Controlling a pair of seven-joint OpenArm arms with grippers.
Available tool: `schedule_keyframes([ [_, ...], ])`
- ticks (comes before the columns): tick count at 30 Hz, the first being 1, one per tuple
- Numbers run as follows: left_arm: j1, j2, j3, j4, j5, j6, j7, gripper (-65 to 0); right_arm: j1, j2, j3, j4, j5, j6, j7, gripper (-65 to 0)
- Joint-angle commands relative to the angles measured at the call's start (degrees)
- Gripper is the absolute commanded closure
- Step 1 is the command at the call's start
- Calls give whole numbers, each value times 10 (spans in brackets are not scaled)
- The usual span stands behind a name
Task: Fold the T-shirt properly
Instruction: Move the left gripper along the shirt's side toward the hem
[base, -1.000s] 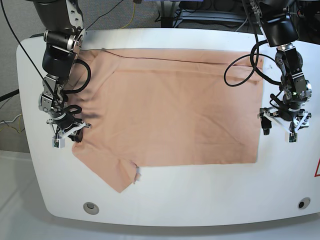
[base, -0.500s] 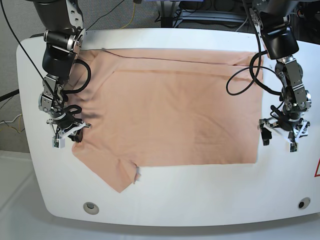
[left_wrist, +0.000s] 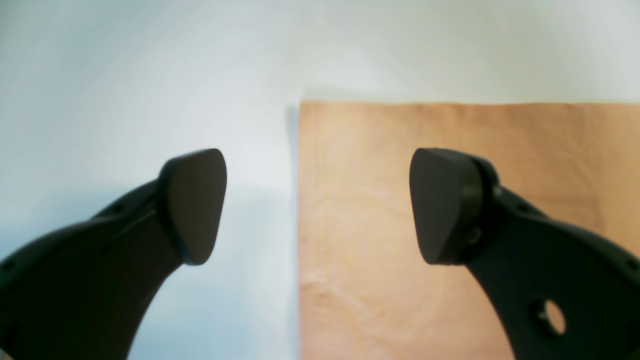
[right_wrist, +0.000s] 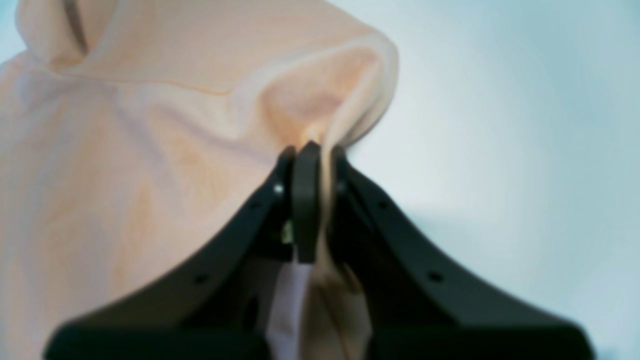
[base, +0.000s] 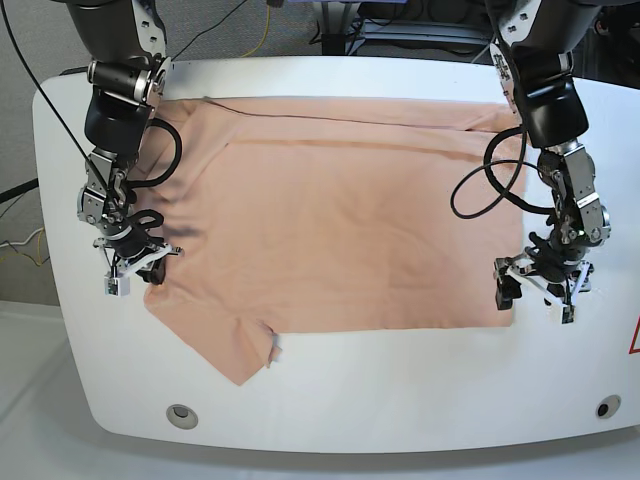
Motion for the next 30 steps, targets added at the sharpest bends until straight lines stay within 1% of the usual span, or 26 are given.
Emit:
schedule_keyframes([
  [1,-26,-9,-1,-17,-25,1,-17,-546,3,3,-2,-1,-12,5,-35,-8],
  [4,-38,-10,-1,-43,-23,2,-19,-546,3,7,-2,-1,-12,5,-35,-8],
  [7,-45,-11,-1,-61,-23,12,-23,-546,3,9,-2,-1,-12,5,-35,-8],
  [9,-45,-15,-1,-67,-23,18,-35,-546,3,9,-2,-1,-12,5,-35,-8],
  [15,-46,-19,-1,-108,-23,19,-74,-546,3,9,-2,-1,-12,5,-35,-8],
  [20,-46,-24,-1,-143,-23,19,-90,-546,3,9,-2,-1,-12,5,-35,-8],
  [30,-42,-22,-1,-149,-23,19,-104,-546,3,11,-2,-1,-12,5,-36,-8],
])
